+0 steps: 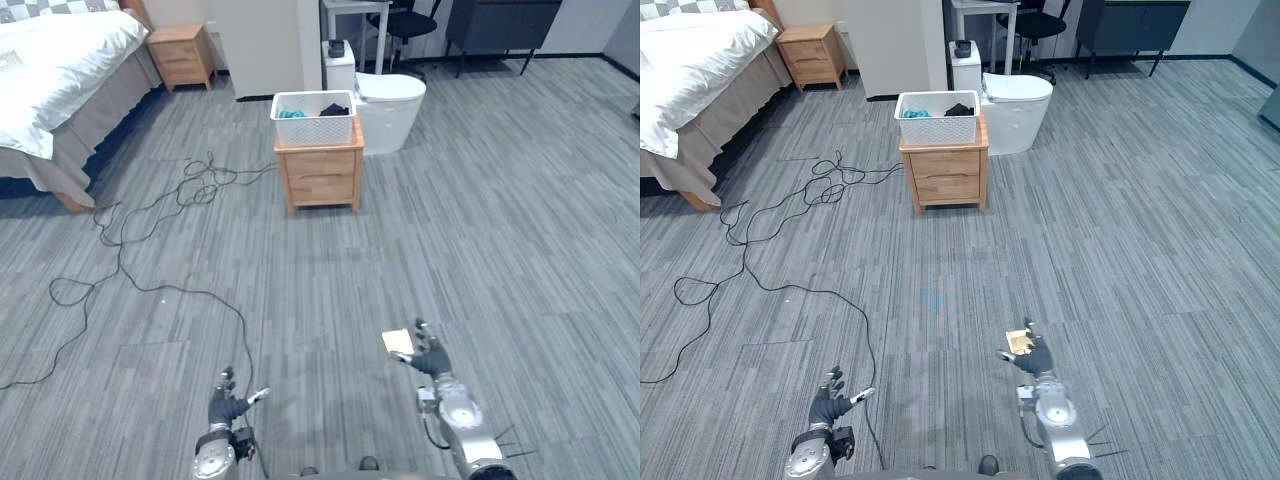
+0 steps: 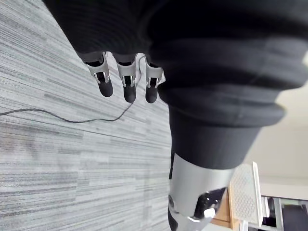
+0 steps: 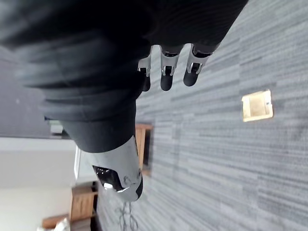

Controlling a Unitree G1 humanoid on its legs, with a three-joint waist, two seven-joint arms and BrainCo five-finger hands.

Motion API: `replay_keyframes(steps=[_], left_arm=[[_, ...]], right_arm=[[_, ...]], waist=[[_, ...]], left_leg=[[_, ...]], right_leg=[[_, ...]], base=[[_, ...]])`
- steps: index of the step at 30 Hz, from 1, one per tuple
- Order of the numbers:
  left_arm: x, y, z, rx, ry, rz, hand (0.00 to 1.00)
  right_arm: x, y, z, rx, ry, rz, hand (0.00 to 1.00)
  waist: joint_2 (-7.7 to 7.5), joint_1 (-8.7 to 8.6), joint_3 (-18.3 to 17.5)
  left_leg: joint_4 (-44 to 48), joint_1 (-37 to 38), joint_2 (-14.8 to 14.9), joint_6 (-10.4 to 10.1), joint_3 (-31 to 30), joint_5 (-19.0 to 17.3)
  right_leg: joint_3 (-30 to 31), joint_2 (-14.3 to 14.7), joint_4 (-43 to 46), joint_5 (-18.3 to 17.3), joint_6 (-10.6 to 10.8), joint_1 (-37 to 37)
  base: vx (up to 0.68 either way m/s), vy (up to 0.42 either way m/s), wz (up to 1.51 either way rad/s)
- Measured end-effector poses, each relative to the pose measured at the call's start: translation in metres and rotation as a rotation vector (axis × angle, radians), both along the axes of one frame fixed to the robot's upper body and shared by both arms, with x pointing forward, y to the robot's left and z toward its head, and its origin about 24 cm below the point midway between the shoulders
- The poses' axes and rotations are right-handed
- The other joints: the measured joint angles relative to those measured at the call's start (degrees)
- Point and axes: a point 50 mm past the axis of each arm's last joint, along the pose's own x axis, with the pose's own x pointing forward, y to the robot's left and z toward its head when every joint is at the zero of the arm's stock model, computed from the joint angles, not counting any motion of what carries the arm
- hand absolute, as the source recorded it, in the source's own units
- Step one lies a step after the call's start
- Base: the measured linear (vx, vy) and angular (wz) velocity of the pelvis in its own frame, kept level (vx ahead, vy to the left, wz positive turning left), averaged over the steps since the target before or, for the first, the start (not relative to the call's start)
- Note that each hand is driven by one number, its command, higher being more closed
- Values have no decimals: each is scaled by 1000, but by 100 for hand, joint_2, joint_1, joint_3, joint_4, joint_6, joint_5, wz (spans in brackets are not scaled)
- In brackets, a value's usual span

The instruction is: Pick up the laundry basket with both hands and put the clothes into the washing machine.

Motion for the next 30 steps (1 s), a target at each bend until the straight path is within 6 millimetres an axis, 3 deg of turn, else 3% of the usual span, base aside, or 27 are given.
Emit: replay_keyframes(steps=[5,18,24,27,29,30], left_arm=[[-6,10,-4,31,38,6,0],[-14,12,-6,28,59,-9,0],[-13,11,0,29,29,-8,0],[-9,6,4,16,-2,-5,0],[-2,4,7,6,-28,-4,0],[0,3,7,5,-33,-6,0]], right_arm=[[-13,-11,-14,18,81,-65,0],[-30,-22,-26,65,145,-162,0],[-28,-21,-26,85,147,-176,0],[-17,-19,-22,86,127,-167,0],[-12,-16,-23,90,129,-154,0],[-11,-15,-23,92,134,-151,0]], waist=[[-74,-10,-25],[-133,-4,4],[-205,36,58],[-124,149,127],[-135,138,237],[-127,141,290]], left_leg=[[-17,8,-21,3,8,9],[-12,-33,-35,8,40,2],[336,-440,-3,135,247,-178],[838,-639,114,168,515,-528],[1270,-645,109,267,589,-903],[1352,-607,117,289,586,-1008]], right_leg=[[-9,-16,0,0,1,-6],[11,-31,-1,-8,11,-51],[262,-23,37,-27,48,-384],[481,-5,1011,-505,220,-896],[336,-150,2615,-1068,455,-1509],[237,-203,3036,-1100,469,-1650]], base=[[18,24,-1],[-40,5,-1],[-24,11,-18],[35,34,-50],[55,53,-24],[66,72,-7]])
